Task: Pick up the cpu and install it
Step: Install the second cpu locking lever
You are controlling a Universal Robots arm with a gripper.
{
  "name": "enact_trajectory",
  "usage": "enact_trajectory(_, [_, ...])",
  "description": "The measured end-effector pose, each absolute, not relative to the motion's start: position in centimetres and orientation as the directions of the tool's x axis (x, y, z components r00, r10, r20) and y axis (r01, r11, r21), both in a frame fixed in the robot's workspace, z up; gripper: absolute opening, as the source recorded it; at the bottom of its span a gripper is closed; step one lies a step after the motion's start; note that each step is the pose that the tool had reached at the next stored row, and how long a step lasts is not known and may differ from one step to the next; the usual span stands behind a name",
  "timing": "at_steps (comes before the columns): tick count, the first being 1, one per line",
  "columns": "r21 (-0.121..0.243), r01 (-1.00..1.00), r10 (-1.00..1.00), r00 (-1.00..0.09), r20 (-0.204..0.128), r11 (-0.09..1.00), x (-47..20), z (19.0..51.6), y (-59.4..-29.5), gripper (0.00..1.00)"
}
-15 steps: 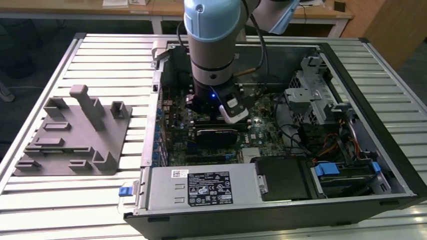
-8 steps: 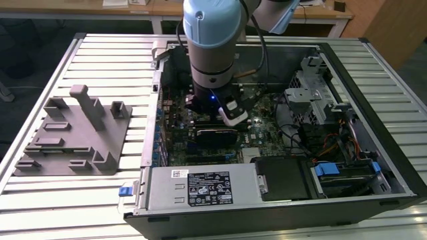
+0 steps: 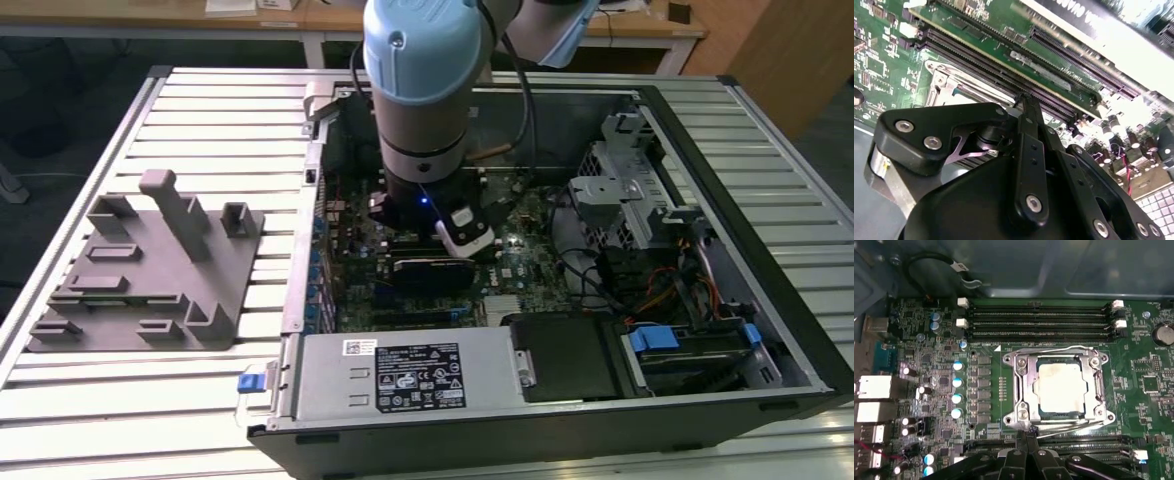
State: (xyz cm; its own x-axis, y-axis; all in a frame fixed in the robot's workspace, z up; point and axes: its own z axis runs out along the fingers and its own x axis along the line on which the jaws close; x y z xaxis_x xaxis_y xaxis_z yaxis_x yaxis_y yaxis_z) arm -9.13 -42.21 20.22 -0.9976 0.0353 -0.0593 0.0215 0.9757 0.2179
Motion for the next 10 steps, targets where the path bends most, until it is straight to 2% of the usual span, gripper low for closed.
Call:
enact_trajectory(4, [0.223,0.022,0.036,-0.998,-0.059,0.975,-9.14,20.22,-42.64,0.11])
enact_trajectory(10, [0.251,0.022,0.038,-0.998,-0.058,0.968,-9.30,20.09,-42.70,0.11])
